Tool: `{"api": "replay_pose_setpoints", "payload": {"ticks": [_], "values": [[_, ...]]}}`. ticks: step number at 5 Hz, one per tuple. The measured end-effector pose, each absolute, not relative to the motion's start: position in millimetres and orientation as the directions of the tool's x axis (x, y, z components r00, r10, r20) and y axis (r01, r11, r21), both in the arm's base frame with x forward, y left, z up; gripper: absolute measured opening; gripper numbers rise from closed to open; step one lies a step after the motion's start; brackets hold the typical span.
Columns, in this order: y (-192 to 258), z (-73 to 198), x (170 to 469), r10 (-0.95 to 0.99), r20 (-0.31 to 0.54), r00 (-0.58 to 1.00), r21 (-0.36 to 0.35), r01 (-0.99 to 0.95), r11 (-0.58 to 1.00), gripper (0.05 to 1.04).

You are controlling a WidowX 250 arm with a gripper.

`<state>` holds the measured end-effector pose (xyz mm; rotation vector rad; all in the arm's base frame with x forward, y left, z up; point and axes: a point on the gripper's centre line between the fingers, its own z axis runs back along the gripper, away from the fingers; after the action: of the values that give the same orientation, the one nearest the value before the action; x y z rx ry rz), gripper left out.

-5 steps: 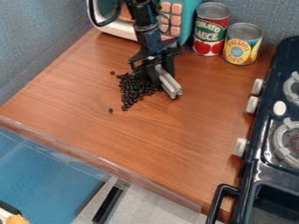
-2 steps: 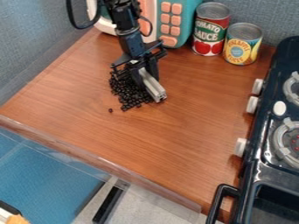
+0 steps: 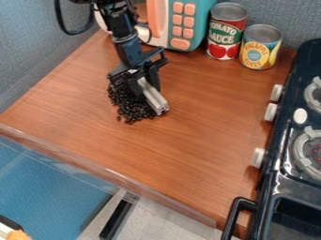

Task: Sweep into pile

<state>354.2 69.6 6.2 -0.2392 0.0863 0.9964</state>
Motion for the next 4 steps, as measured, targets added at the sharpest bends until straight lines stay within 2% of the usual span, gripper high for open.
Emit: {"api": "replay_pose_setpoints", "payload": {"ticks": [4], "values": [[98,5,326,0.859,-0.169,0.484,-0.144,-0.874,0.464,0.387]]}}
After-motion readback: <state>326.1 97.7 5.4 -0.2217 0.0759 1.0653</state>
